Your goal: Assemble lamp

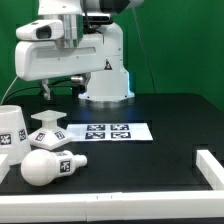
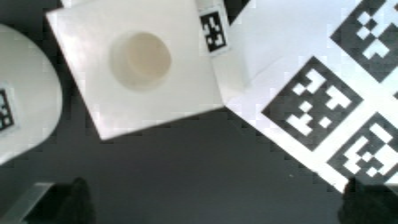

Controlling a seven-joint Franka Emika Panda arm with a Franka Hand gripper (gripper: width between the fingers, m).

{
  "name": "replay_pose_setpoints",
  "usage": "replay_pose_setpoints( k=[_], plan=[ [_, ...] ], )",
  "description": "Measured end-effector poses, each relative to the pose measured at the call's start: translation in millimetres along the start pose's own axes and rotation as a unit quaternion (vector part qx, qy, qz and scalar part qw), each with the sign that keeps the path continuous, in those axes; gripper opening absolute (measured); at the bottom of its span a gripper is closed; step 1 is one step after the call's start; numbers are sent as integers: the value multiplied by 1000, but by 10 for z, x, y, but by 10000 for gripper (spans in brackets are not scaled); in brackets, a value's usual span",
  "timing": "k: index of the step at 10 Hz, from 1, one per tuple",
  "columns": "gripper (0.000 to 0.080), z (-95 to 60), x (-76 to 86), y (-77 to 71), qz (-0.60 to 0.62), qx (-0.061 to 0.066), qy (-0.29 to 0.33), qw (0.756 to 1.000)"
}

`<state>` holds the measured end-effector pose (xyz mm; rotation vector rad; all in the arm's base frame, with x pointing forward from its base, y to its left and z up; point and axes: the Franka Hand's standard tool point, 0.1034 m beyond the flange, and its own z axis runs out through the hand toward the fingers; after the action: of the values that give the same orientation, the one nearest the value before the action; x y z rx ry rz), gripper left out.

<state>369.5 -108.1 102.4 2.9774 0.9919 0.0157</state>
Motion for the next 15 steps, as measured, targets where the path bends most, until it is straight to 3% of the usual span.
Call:
replay_pose_setpoints(
  k=[4, 7, 15],
  plan=[
    [700, 160, -79, 249, -13, 6, -11, 1000],
    [700, 299, -182, 230, -15, 14, -17, 1000],
    [700, 436, -271, 201, -20, 22, -26, 999]
  ],
)
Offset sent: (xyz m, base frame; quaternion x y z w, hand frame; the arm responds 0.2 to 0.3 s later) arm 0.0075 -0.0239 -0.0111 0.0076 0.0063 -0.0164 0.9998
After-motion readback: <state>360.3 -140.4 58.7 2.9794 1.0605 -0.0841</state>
